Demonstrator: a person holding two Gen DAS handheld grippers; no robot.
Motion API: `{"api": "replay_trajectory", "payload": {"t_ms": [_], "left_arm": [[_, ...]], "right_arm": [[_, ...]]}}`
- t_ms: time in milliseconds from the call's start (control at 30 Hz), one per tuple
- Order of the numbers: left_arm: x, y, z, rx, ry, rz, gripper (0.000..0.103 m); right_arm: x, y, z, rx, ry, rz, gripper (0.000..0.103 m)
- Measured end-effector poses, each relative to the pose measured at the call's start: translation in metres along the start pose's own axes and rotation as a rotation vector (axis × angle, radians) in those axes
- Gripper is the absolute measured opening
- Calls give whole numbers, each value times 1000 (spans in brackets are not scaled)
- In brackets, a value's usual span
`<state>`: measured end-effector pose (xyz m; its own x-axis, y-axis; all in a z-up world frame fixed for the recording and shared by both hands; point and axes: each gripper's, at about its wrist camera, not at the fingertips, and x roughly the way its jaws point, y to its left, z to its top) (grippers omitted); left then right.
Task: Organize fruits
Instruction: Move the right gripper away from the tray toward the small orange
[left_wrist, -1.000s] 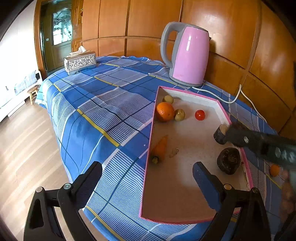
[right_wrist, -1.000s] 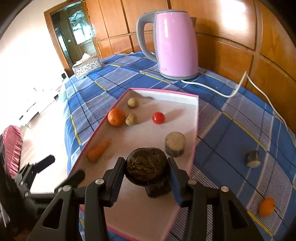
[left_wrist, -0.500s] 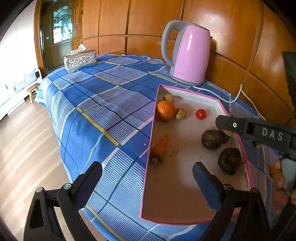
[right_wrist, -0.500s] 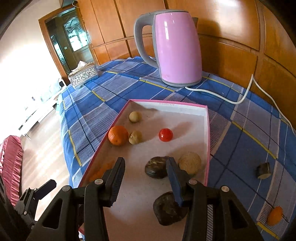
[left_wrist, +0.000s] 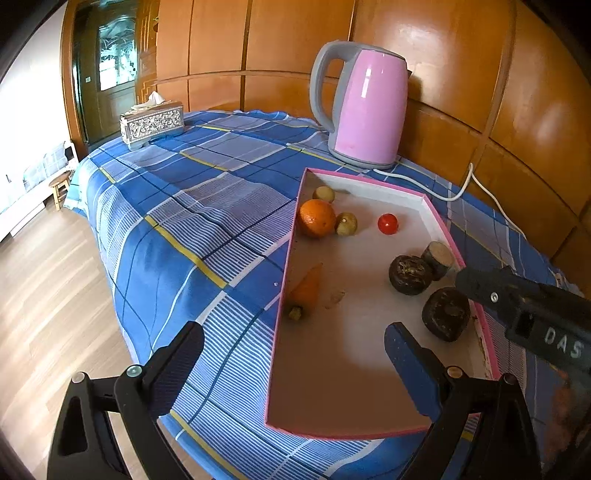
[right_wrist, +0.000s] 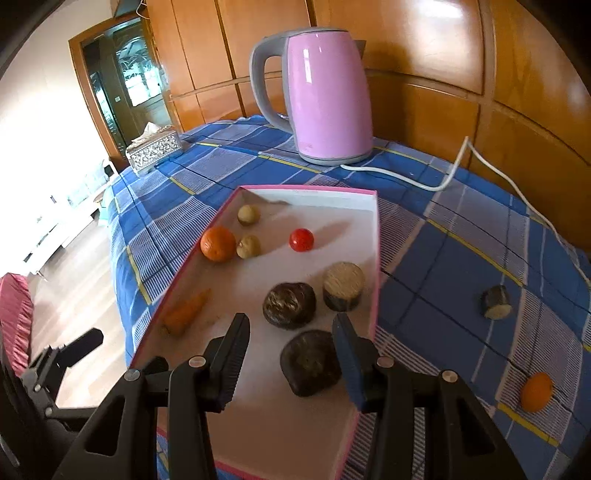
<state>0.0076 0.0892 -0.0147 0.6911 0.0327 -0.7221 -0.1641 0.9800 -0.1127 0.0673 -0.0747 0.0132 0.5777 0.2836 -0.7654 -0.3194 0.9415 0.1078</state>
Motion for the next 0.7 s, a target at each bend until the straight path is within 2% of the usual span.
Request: {"api": "replay_trajectory", "payload": {"t_ms": [367, 433, 700], "left_arm": [[-5, -7, -1, 29, -12, -18, 99], [-5, -10, -2, 39, -11, -22, 99], [-5, -13, -4, 51, -5, -32, 99]], "right_arm": [[-30, -4, -22, 4, -71, -105, 51], [-36, -8, -27, 19, -87, -127, 54], [-51, -32, -46, 108, -96, -185, 54]]}}
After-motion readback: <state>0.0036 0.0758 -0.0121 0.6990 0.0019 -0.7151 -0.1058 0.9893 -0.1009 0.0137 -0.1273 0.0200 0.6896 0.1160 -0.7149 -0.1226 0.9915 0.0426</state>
